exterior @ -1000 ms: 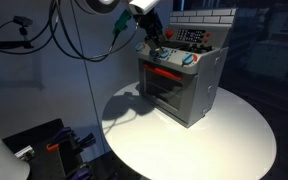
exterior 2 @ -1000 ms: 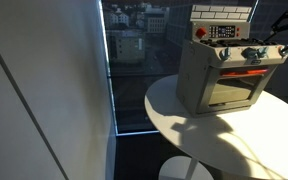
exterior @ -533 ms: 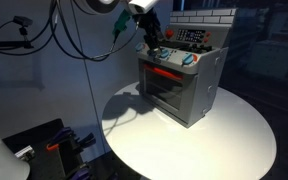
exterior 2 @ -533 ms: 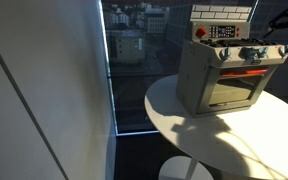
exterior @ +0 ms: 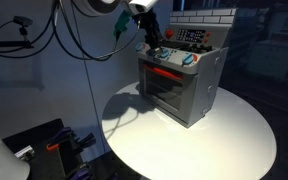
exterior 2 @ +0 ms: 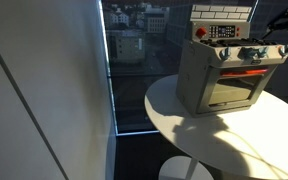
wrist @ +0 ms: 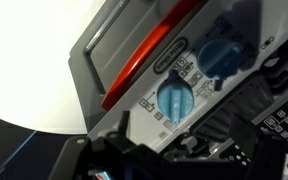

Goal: Turn the third knob from the left on the stove to the right

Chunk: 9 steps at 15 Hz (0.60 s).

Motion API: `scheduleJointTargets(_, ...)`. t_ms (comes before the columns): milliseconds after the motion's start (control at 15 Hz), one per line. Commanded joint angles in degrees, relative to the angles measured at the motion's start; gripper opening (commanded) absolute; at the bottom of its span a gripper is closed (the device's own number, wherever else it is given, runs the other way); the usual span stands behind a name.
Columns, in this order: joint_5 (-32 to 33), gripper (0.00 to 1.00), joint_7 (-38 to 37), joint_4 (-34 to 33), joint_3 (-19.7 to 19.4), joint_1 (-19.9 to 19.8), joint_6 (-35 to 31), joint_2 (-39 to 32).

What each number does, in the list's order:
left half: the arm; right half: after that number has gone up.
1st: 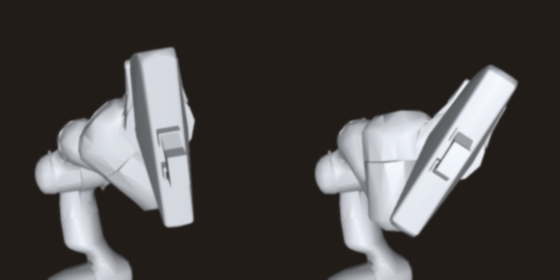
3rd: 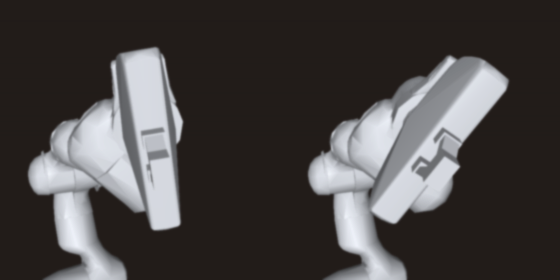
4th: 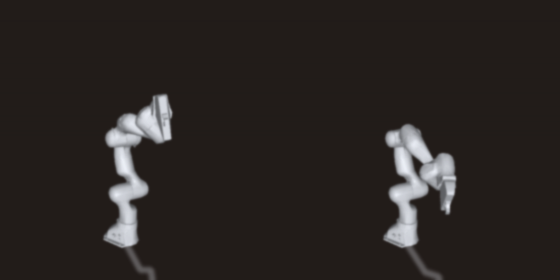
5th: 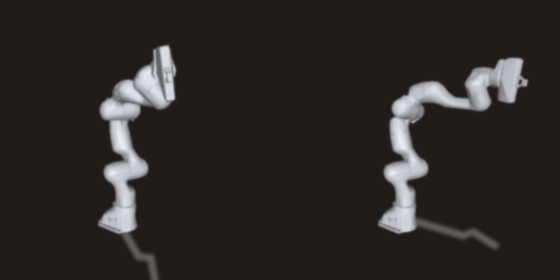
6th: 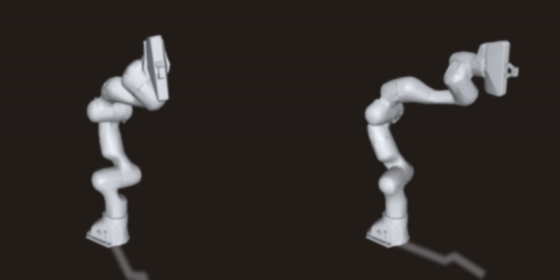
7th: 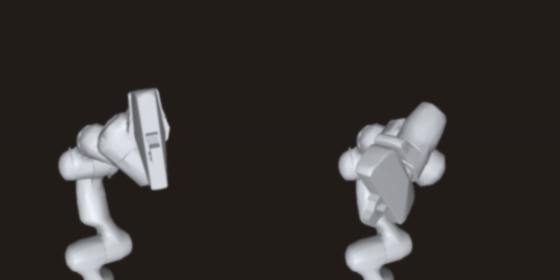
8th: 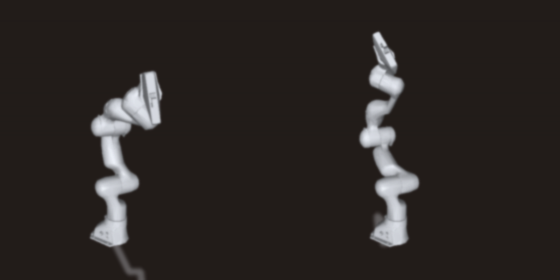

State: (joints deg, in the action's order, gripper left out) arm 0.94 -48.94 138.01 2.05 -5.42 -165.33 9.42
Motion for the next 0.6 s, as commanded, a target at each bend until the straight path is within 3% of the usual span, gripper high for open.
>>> scheduleJointTargets(0, 1.92, 1.00, 0.64, -1.17, 0.03, -0.54, -0.82, -1.11)
scheduleJointTargets(333, 3.40, 1.00, 0.19, -1.62, 0.03, -0.77, -2.03, -2.12)
scheduleJointTargets(533, 3.52, 0.64, 0.02, -1.69, 0.05, -0.86, -2.54, -2.58)
